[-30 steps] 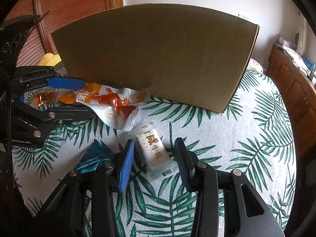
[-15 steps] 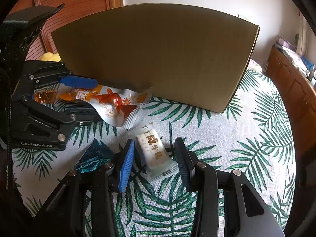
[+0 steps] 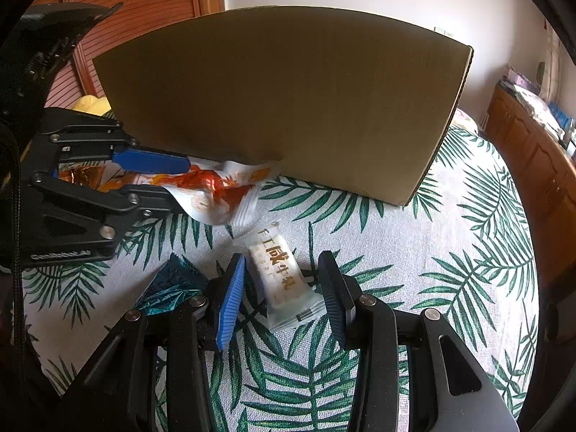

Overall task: Organize snacks
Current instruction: 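Grasp the long orange-white packet with the left gripper while the right gripper grasps the white bar packet, then lift and carry both packets over the box with both grippers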

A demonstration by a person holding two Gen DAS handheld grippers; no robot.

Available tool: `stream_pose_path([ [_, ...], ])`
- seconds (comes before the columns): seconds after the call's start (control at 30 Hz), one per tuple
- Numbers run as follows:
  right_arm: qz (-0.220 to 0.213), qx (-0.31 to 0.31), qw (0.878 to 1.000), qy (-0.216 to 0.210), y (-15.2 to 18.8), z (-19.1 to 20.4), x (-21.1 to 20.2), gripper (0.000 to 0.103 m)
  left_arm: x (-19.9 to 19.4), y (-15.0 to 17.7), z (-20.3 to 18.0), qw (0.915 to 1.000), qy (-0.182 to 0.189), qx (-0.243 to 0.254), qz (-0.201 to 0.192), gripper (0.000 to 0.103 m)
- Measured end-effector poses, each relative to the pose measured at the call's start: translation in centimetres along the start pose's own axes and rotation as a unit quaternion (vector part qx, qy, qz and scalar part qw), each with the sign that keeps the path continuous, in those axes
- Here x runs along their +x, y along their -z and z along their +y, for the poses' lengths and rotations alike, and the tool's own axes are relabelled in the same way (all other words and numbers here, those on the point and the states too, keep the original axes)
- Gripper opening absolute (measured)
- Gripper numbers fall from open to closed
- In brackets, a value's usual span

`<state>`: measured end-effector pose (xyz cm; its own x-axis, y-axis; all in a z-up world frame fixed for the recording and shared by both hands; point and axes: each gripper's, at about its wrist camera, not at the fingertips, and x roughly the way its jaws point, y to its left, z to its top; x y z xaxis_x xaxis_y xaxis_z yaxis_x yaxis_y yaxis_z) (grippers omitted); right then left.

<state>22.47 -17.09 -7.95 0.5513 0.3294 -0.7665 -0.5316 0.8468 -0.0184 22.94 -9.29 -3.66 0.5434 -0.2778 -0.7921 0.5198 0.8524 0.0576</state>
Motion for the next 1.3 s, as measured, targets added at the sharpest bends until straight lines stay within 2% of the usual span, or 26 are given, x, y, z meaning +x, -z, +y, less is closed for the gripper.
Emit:
stream_pose_path([
  [0.2, 0.001, 0.0, 1.0, 0.0, -0.2, 0.1, -0.1, 0.04, -1.3, 0.3, -0.7, 0.9998, 0.008, -0.005, -0.02, 0.017],
  [0.43, 0.002, -0.002, 1.0, 0.002, -0.4, 0.2, -0.2, 0.04, -3.6, 0.9, -0.4, 0.9986, 0.018, -0.018, -0.047, 0.015],
  [0.6, 0.002, 0.0, 1.0, 0.007, -0.4, -0.3, -0.4, 0.02, -5.1, 1.4, 0.0, 0.9967, 0.034, -0.033, -0.066, 0.014],
  [1.0, -0.009, 0.016, 1.0, 0.02, 0.2, -0.5, -1.9, 0.02, -7.8, 2.4, 1.6, 0.9918, 0.042, -0.058, -0.105, 0.014],
  [1.3, -0.023, 0.022, 0.999, 0.021, 0.7, -0.1, -3.2, 0.02, -11.0, 3.4, 2.8, 0.9827, 0.042, -0.089, -0.157, 0.013],
])
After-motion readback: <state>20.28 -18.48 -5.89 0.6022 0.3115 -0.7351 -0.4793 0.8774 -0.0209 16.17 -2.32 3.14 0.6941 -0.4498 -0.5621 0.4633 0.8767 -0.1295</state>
